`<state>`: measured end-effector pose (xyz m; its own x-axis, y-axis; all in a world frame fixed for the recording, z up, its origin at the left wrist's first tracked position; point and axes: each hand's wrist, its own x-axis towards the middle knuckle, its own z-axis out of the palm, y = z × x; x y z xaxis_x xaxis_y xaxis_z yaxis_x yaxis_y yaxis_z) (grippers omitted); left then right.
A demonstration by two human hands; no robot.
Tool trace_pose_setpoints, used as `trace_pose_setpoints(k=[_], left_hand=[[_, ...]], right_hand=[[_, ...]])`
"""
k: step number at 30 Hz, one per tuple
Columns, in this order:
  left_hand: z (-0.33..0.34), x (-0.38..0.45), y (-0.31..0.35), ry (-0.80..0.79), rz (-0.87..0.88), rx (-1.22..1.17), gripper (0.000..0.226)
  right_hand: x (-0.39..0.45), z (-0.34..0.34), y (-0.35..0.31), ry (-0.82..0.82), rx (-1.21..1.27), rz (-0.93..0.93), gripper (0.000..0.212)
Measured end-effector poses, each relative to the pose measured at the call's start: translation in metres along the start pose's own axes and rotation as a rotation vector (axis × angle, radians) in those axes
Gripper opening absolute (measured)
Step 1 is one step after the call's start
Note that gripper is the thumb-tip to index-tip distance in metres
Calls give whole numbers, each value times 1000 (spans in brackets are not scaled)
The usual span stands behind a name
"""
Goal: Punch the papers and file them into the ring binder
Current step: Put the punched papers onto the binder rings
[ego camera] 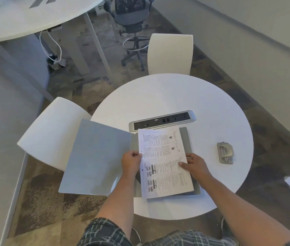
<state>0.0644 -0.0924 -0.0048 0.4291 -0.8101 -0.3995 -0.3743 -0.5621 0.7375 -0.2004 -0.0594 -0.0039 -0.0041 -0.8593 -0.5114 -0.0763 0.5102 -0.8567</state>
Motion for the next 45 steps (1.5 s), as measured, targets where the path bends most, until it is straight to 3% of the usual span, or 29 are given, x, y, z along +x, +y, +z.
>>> trace_pose_setpoints(k=[3, 15, 23, 33, 37, 45], left_hand=[[1, 9, 4, 21, -18, 7, 9], [5, 35, 13, -44, -70, 55, 12], [4, 46, 12, -97, -134, -4, 23], [1, 48, 15, -130, -206, -70, 15], [2, 49, 15, -170, -225, -92, 13], [8, 44, 11, -100, -191, -90, 16]], right_hand=[[10, 3, 5, -41, -55, 48, 37], [30, 13, 19, 67, -161, 153, 13], [34, 19, 26, 35, -227, 202, 15], [39, 15, 17, 83, -172, 267, 6], [38, 14, 21, 82, -144, 279, 15], [37, 12, 24, 91, -215, 265, 11]])
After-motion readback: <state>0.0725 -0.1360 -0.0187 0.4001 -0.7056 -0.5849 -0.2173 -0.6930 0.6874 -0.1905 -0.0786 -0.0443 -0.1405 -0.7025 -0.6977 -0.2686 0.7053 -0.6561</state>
